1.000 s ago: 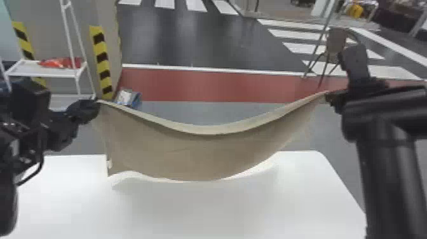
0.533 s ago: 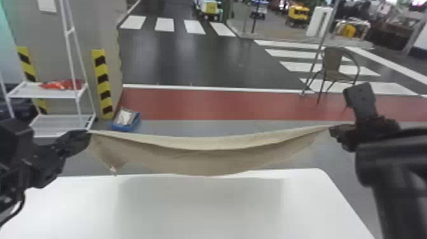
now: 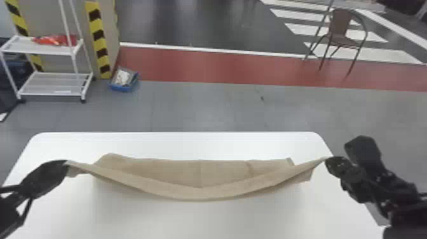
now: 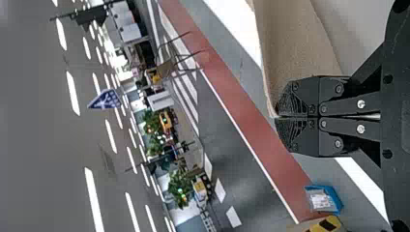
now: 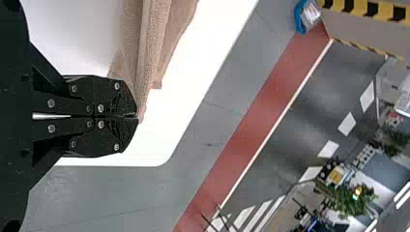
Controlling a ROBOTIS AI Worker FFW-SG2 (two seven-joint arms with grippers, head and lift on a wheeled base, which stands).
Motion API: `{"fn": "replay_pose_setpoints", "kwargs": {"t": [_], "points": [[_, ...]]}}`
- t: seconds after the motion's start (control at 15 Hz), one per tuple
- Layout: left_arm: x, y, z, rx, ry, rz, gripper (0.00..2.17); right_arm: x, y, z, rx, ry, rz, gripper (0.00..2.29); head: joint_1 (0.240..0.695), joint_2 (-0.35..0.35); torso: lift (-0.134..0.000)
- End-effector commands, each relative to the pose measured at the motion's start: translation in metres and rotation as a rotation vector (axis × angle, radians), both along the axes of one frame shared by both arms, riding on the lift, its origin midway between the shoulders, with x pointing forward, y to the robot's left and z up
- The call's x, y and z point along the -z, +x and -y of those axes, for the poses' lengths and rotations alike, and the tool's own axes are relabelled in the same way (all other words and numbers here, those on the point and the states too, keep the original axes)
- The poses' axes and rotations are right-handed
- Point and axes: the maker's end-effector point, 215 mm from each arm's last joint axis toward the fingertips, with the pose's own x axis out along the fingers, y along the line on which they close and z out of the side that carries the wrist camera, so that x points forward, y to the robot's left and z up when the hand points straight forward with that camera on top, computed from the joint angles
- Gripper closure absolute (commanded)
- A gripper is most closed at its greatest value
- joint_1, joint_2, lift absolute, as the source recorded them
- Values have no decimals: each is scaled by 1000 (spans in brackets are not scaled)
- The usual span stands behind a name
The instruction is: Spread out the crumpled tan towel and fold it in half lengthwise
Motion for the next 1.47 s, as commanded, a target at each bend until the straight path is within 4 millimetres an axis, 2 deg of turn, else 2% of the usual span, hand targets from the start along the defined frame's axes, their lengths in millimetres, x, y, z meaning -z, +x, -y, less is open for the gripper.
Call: {"fn": "replay_pose_setpoints", "kwargs": {"t": [0.0, 0.13, 0.4, 0.47, 0.6, 0.87, 1.13, 1.4], "points": [[25, -31, 5, 48, 35, -5, 1440, 31, -21, -16, -102, -31, -42, 1666, 695, -207, 0], [51, -49, 7, 98, 90, -19, 1440, 55, -30, -29, -147, -36, -80, 1666, 695, -209, 0], [86, -71, 1, 173, 187, -80, 1440, 72, -34, -33, -193, -52, -116, 1666, 695, -201, 0], [92, -78, 0, 200, 216, -81, 1440, 74, -34, -41, -239, -54, -117, 1666, 695, -200, 0], [104, -86, -10, 220, 255, -99, 1440, 78, -39, -45, -274, -50, -130, 1666, 695, -190, 0], [117, -102, -20, 273, 314, -132, 1440, 69, -47, -38, -341, -66, -109, 1666, 695, -169, 0], [161, -126, -8, 380, 487, -202, 1436, 86, -72, -57, -458, -61, -164, 1666, 695, -166, 0], [190, -135, 0, 395, 578, -228, 1436, 100, -84, -60, -485, -95, -229, 1669, 695, -175, 0]]}}
